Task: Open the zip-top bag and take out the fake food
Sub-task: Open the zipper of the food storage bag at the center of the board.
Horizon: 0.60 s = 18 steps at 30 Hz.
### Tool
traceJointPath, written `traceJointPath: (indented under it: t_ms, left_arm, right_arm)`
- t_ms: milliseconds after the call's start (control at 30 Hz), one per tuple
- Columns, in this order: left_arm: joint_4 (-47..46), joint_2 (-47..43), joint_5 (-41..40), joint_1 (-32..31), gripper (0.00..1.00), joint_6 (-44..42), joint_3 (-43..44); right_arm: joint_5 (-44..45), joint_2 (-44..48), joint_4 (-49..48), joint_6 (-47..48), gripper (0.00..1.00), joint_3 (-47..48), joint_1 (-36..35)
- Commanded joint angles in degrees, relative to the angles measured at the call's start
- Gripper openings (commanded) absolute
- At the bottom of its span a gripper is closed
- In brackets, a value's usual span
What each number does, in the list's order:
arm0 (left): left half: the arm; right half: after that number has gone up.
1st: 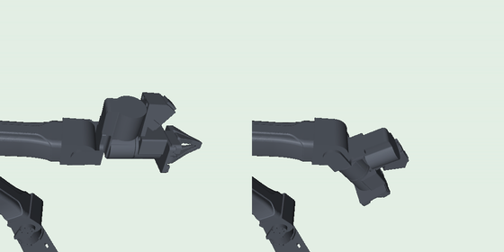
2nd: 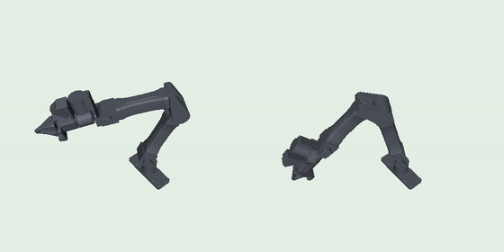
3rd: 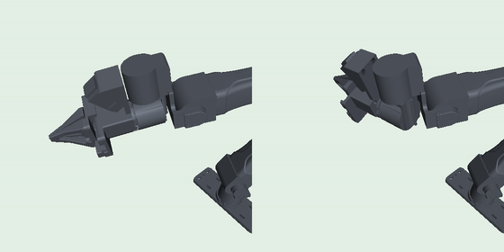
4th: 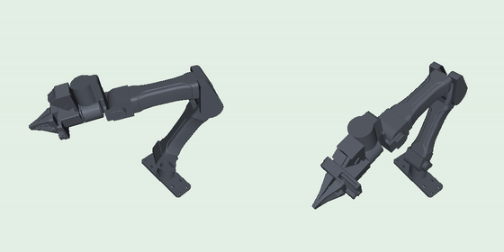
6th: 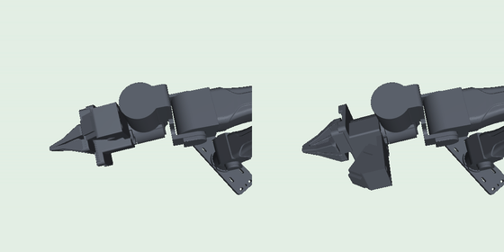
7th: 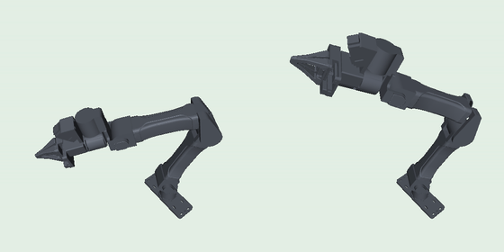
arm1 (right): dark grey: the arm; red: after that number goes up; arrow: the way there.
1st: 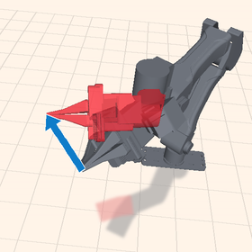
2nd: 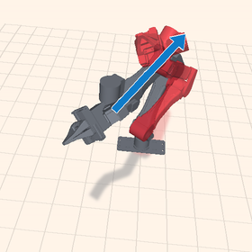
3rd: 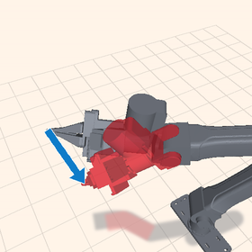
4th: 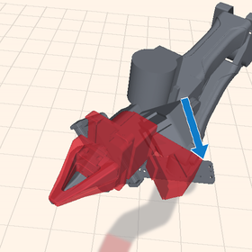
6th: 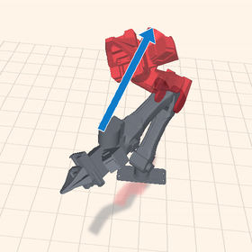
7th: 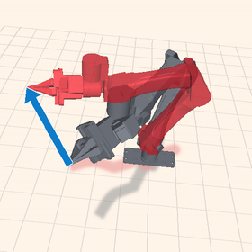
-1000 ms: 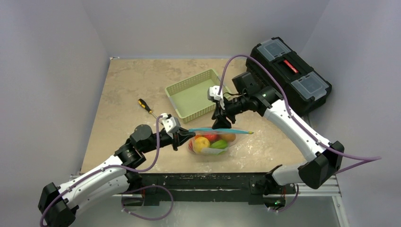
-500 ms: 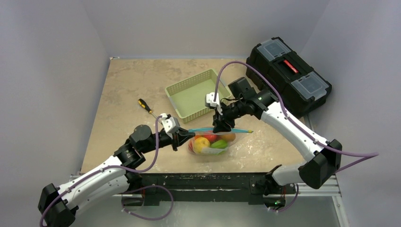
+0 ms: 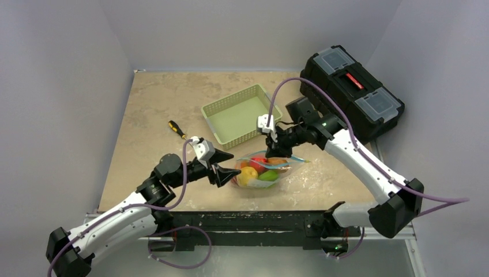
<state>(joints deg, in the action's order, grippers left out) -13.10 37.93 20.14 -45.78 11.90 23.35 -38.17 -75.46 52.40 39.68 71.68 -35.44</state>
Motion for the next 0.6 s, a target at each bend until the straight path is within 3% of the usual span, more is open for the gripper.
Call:
traceJointPath:
  t_ms: [0, 133, 333, 567]
  left_arm:
    - [-1.2, -4.4, -4.5, 0.2, 0.74, 7.1, 2.4]
    - [9.9, -10.1, -12.5, 0.2, 0.99, 11.8, 6.8]
    - [19.8, -14.7, -16.9, 0.2, 1.00, 14.6, 8.7]
    - [17.5, -14.3, -14.9, 0.2, 1.00, 22.2, 4.9]
  right_arm:
    - [1.9, 4.3, -4.4, -3.0, 0.00, 0.6, 6.9]
    - [6.1, 8.4, -7.4, -4.7, 0.00, 0.9, 11.3]
    - [15.9, 9.5, -8.5, -5.1, 0.00, 5.5, 13.9]
    - [28.3, 9.1, -15.0, -8.1, 0.00, 6.1, 13.9]
